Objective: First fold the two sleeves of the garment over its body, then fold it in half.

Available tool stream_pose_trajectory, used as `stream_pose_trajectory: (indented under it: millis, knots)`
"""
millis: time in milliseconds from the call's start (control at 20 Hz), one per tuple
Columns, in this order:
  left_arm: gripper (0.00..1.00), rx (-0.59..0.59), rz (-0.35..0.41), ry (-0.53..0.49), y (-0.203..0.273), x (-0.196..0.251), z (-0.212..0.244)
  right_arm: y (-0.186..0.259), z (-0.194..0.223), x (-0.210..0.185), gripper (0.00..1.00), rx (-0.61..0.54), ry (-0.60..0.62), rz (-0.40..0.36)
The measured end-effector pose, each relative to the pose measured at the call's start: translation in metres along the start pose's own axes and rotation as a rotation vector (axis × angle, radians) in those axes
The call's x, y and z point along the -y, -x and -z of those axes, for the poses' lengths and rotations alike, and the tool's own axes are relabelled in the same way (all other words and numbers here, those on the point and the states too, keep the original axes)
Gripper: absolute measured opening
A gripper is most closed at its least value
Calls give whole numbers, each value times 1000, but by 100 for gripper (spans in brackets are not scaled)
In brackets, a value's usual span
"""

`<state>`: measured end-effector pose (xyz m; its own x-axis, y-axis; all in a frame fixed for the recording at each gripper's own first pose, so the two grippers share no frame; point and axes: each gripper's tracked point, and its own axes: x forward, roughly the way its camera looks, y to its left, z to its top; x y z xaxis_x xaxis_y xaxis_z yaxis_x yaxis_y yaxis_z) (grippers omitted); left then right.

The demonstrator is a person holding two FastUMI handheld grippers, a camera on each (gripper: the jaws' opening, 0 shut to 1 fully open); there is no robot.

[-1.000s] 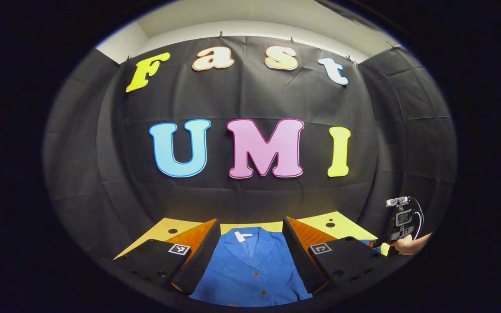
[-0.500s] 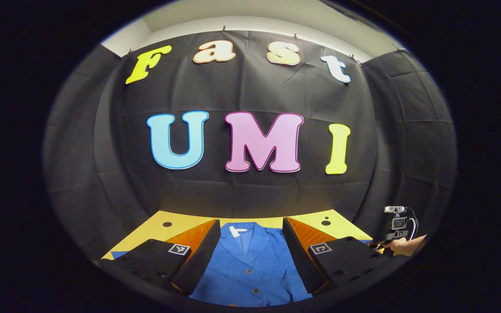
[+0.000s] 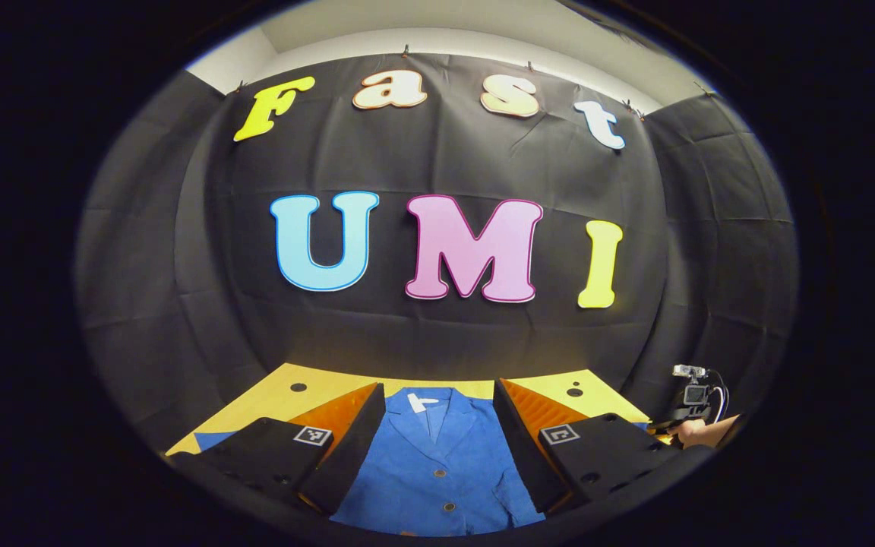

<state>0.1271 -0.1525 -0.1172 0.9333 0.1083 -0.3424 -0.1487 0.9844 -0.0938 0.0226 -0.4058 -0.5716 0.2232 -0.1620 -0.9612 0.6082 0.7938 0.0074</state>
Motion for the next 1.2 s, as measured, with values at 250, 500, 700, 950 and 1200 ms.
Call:
stream_pose_trajectory:
  millis: [250,500,700,950,1200]
  knots:
    - [82,-29,-31,-7,6,-12,11,18,-14,-29,5,86,30,-59]
    - [82,-40,-74,19,13,-23,21,54,-38,-127,5,162,125,-229]
    - [82,-58,-113,50,22,-35,34,82,-36,-236,5,176,218,-398]
    - [82,-63,-159,120,25,-49,49,107,12,-376,5,134,307,-582]
    - [82,-81,-255,128,28,-103,79,142,106,-500,4,71,435,-754]
